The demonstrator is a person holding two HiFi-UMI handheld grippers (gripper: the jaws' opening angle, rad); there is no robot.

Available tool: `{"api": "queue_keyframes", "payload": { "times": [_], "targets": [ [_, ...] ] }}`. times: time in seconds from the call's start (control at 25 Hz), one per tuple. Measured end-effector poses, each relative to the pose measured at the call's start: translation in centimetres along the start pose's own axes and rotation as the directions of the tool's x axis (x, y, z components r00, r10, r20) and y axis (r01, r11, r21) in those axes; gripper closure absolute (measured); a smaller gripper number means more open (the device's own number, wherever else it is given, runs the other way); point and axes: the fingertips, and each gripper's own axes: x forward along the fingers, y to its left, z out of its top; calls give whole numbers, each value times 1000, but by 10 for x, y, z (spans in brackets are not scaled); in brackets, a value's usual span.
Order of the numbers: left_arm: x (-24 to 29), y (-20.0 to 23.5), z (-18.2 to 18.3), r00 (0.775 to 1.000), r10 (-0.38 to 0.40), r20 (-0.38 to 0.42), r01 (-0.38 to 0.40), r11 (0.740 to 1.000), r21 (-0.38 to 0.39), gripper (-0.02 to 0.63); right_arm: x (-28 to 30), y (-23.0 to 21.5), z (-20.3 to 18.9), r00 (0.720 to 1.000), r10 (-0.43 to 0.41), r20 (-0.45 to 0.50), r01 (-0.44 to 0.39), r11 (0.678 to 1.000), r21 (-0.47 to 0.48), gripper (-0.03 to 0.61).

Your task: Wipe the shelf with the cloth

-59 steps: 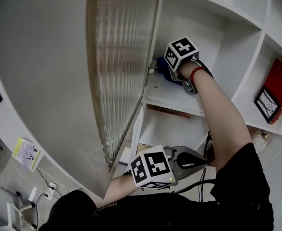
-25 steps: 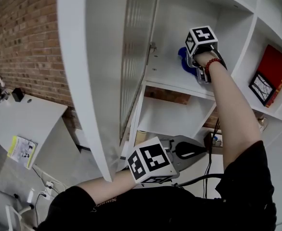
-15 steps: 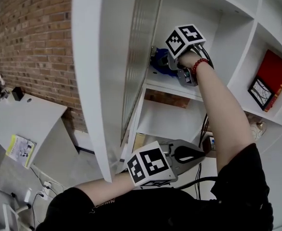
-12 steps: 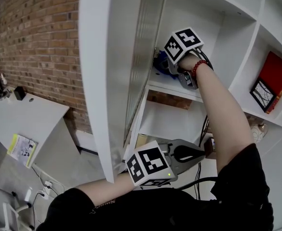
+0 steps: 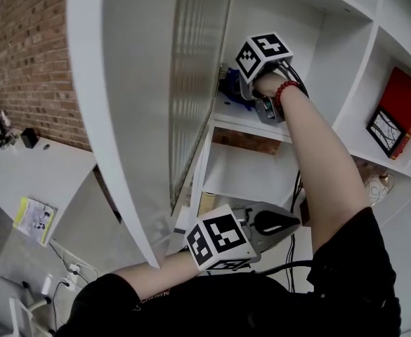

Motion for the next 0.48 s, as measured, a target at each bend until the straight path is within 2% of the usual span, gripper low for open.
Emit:
{"api": "queue_keyframes", "payload": {
  "times": [0.24, 0.48],
  "targets": [
    [-1, 4, 1, 1000, 30, 6, -30, 1000, -5, 611, -4, -7, 0, 999, -42, 9, 42, 999, 3, 525],
    [2, -5, -5, 1000, 18, -11, -18, 1000, -12, 611, -13, -26, -14, 995, -95, 10, 95, 995, 23, 525]
  ]
}}
